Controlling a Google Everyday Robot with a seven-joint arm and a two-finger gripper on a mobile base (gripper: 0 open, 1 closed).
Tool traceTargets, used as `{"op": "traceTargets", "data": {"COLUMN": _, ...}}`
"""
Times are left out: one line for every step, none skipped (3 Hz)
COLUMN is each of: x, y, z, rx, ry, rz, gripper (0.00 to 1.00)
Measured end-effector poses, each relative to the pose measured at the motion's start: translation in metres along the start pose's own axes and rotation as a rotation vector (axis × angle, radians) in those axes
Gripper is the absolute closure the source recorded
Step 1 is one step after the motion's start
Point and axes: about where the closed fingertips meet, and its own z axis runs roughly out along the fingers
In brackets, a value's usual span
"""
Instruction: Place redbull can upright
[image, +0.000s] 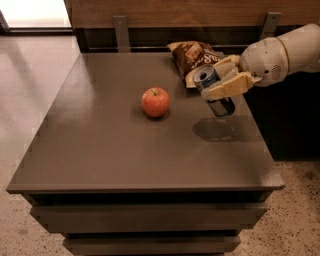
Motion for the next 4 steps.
{"op": "traceTargets", "data": {"x": 0.006, "y": -0.004, "z": 0.002, "rx": -0.04, "ry": -0.111, "rz": 0.02, "gripper": 1.0}}
{"op": "traceTargets", "data": {"x": 0.014, "y": -0.01, "z": 0.003, "rx": -0.067, "ry": -0.203, "rz": 0.039, "gripper": 1.0}}
{"op": "traceTargets", "data": {"x": 0.022, "y": -0.018, "z": 0.003, "rx": -0.086, "ry": -0.277, "rz": 0.044, "gripper": 1.0}}
{"op": "traceTargets", "data": {"x": 0.028, "y": -0.024, "z": 0.003, "rx": -0.101, "ry": -0.333, "rz": 0.045, "gripper": 1.0}}
